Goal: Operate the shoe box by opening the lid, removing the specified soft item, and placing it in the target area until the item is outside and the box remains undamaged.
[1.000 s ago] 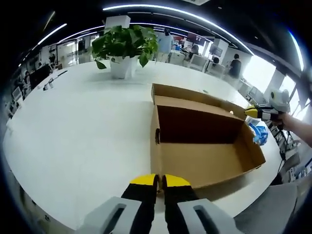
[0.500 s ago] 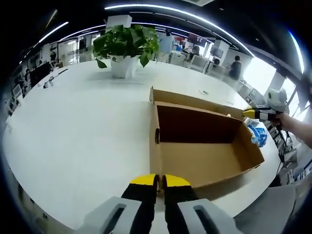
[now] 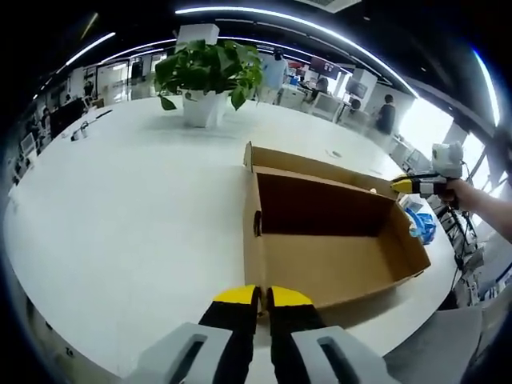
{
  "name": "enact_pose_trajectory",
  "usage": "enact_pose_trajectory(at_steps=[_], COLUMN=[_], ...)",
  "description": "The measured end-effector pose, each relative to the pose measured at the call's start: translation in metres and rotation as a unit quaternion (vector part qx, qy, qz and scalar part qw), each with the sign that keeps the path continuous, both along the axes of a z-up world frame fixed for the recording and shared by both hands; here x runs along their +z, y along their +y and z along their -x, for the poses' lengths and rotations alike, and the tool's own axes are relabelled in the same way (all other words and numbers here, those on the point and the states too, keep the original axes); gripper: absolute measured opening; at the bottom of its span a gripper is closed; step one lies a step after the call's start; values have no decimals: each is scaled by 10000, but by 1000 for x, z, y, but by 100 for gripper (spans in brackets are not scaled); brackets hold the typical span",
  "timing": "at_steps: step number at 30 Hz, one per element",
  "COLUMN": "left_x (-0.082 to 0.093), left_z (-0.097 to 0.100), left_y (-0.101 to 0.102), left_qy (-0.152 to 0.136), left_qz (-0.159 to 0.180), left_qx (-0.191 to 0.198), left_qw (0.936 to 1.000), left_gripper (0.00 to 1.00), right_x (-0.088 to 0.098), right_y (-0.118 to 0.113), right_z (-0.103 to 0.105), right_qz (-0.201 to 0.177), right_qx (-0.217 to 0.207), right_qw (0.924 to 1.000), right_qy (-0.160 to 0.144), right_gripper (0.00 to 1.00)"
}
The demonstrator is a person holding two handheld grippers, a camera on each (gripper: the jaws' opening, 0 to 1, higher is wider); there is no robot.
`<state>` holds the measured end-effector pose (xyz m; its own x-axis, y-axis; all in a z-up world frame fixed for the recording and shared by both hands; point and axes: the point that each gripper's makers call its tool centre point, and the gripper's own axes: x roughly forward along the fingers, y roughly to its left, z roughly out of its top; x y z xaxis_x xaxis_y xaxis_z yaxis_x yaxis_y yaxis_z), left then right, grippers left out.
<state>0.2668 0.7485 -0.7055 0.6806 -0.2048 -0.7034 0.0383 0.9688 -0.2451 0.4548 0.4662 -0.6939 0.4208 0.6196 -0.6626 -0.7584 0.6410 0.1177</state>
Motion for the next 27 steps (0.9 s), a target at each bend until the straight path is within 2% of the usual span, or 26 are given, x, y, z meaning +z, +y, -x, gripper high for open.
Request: enact_pose_trajectory(at_steps=[14,27], left_x=[-1,-1], left_z=[0,0], left_y=[-1,-2], left_qy=[11,16], left_qz=[70,113], left_qx=[-21,-30], left_qw=[10000,9999], left_gripper=[5,5], right_x=[-6,-19], right_y=[6,10], right_z=[-25,-47], right_qz=[19,265], right_qx=[-429,-736], right_qw=[9982,9952], right_qy=[411,586], right_gripper=[16,13])
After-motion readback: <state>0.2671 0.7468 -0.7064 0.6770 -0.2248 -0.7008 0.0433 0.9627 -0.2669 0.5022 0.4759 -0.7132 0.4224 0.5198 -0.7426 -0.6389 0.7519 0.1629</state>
